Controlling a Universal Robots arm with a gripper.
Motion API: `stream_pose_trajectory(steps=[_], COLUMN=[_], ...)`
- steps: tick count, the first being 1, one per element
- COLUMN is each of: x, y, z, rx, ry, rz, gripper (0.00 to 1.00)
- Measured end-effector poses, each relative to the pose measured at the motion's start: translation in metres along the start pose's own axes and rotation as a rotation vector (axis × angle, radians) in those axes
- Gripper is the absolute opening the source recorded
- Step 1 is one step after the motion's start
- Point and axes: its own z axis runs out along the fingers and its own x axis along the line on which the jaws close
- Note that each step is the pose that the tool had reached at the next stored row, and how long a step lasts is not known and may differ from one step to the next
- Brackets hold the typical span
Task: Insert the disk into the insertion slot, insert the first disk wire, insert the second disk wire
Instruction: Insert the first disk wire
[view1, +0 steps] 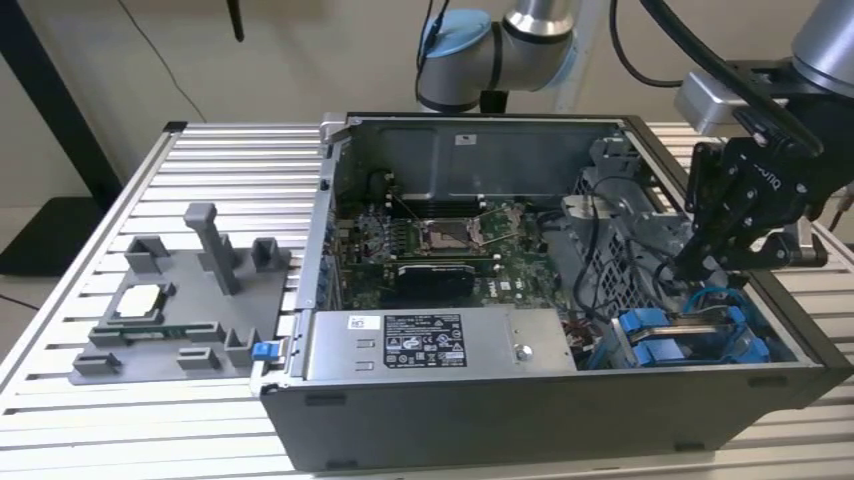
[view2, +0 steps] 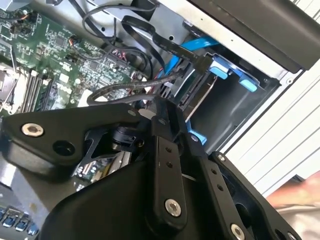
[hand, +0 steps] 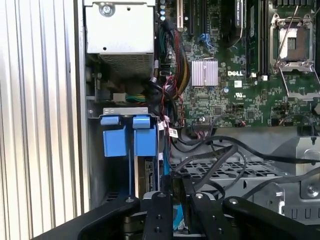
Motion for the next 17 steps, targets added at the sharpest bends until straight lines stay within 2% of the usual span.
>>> stream_pose_trajectory(steps=[8, 12, 15, 17], x=[0.0048, 0.0074, 0.008, 0.0088], y=[-0.0047, -0.005, -0.0051, -0.0053], z=[0.0074, 0.0095, 0.0102, 0.0107], rx=[0.0002, 0.0028, 0.0091, 0.01], ry=[0.0029, 0.0073, 0.0168, 0.0224], rz=[0.0, 0.0, 0.0, 0.0], gripper=[0.0, 0.0, 0.0, 0.0])
